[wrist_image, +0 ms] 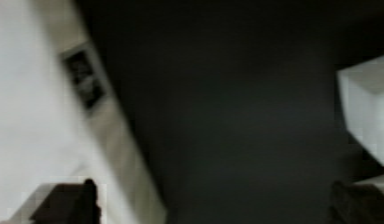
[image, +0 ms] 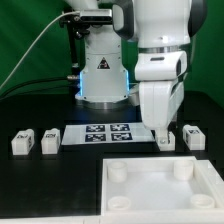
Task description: Assemble one leg
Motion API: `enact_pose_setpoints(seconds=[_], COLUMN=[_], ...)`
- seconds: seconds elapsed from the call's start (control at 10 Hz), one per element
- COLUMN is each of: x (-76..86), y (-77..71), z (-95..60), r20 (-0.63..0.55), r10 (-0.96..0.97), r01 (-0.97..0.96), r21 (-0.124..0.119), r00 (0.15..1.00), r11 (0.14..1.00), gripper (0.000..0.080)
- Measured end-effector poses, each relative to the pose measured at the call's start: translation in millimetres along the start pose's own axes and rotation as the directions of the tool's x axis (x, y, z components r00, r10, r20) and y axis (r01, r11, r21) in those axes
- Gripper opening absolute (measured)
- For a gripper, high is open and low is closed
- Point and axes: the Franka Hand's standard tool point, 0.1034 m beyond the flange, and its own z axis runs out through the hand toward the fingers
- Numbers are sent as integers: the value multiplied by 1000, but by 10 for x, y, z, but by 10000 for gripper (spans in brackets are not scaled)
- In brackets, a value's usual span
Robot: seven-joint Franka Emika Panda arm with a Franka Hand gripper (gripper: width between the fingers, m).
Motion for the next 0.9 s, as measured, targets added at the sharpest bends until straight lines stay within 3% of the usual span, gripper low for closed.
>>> enact_pose_setpoints(seconds=[0.1,0.2,0.3,0.5,0.7,0.9], x=[110,379,536,634,621,633], y=[-77,-140,-180,-259,-263,-285], z=[-23,-151,-210,-209,-200,-196], r20=[-5,-10,-30,-31,-35,-27], r10=[103,247,361,524,646,780], r01=[-103,-247,-362,-524,-646,-779], r21=[0,-2,-3,7,19,39], r00=[995,969,932,851,762,626], r11=[995,969,932,851,763,626], gripper=[649,649,649,649,649,649])
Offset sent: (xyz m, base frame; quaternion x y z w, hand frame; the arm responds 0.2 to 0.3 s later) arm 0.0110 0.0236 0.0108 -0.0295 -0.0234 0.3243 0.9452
